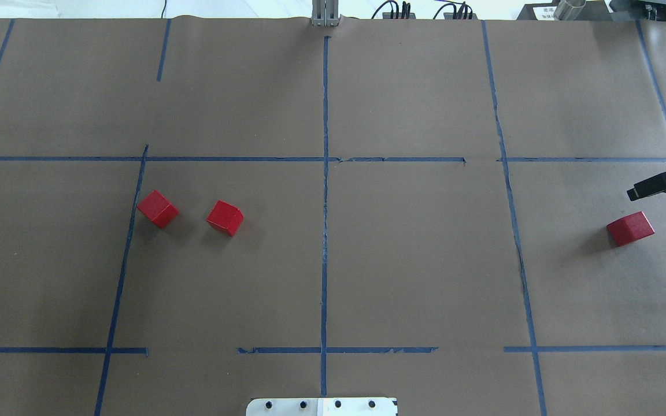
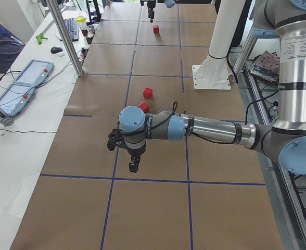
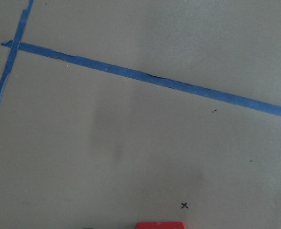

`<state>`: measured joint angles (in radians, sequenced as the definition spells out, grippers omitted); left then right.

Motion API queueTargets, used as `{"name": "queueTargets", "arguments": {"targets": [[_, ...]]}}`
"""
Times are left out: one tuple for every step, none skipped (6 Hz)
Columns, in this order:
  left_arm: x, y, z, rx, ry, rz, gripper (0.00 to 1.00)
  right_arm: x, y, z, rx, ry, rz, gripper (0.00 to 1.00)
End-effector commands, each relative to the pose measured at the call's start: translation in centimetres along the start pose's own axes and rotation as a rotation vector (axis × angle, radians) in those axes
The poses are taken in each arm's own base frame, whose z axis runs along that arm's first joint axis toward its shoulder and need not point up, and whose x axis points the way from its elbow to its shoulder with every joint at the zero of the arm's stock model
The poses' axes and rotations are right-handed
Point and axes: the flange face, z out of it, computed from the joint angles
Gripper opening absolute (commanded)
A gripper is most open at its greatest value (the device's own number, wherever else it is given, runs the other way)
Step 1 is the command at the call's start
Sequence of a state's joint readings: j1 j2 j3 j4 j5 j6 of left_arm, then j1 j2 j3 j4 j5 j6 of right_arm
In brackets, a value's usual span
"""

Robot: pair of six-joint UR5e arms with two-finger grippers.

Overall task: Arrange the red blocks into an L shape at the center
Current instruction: 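Lower the right gripper over the lone red cube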

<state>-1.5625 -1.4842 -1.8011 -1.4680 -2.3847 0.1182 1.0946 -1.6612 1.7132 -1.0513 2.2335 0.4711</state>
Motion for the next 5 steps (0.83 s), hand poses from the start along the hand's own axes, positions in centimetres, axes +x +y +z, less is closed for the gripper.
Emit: {"name": "queueTargets", "arguments": {"targets": [[0.0,0.0,0.1,-0.001,0.002,0.000,1.00,-1.5,1.6,2.9,-0.012,0.021,-0.007,1.00],[0.0,0.2,0.1,-0.002,0.004,-0.001,1.00,-0.6,3.0,3.7,-0.039,0.035,0.000,1.00],[0.0,0.2,0.1,-0.002,0.004,-0.001,1.00,0.3,4.0,3.9,-0.049,0.053,0.006,1.00],[0.0,0.2,0.1,-0.003,0.006,-0.002,1.00,0.3,4.7,5.3,-0.072,0.074,-0.004,1.00],[0.0,0.2,0.1,-0.003,0.006,-0.002,1.00,0.2,4.8,6.4,-0.086,0.084,-0.011,0.99]]}}
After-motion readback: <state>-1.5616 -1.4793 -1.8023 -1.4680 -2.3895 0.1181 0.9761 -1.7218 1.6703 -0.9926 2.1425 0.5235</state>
